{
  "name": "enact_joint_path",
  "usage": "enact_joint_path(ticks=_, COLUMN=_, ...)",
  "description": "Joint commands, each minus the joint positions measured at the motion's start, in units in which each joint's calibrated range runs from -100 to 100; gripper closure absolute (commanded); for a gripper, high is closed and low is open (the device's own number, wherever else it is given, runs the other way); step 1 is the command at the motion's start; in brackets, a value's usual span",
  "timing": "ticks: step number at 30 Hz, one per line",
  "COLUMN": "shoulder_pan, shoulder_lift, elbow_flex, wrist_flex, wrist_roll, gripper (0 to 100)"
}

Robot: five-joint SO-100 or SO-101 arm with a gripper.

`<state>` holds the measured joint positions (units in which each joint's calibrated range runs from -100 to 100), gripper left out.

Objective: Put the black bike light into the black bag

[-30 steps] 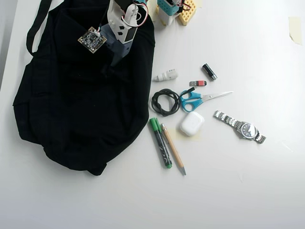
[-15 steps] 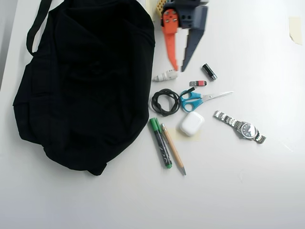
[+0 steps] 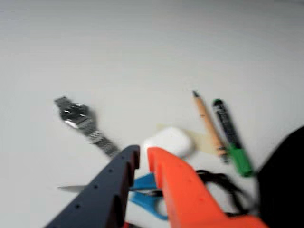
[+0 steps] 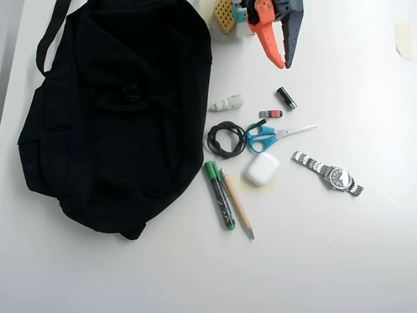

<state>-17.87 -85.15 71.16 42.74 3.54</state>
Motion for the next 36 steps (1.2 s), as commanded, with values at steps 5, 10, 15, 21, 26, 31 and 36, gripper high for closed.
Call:
enact_joint_path(ticks=5, shoulder_pan=-9.7, shoulder_lift=-14.8, elbow_flex=18.3, wrist_flex=-6.7, wrist_roll=-2.8, gripper=98)
enact_joint_path(ticks=10, shoulder_pan=-10.3, shoulder_lift=-14.5, elbow_flex=24.5, wrist_flex=-8.2, wrist_roll=-2.8, gripper=98)
enact_joint_path(ticks=15, shoulder_pan=-6.9, shoulder_lift=-14.4, elbow_flex=28.1, wrist_flex=-5.2, wrist_roll=-3.1, gripper=98)
enact_joint_path(ticks=21, shoulder_pan=-0.1, shoulder_lift=-14.4, elbow_flex=28.1, wrist_flex=2.9, wrist_roll=-3.1, gripper=98)
enact_joint_path(ticks=26, shoulder_pan=1.3, shoulder_lift=-14.4, elbow_flex=28.1, wrist_flex=7.4, wrist_roll=-3.2, gripper=98)
enact_joint_path(ticks=31, shoulder_pan=1.3, shoulder_lift=-14.4, elbow_flex=28.1, wrist_flex=8.4, wrist_roll=-2.9, gripper=98)
enact_joint_path(ticks=36, shoulder_pan=1.0, shoulder_lift=-14.4, elbow_flex=28.1, wrist_flex=10.3, wrist_roll=-3.1, gripper=98)
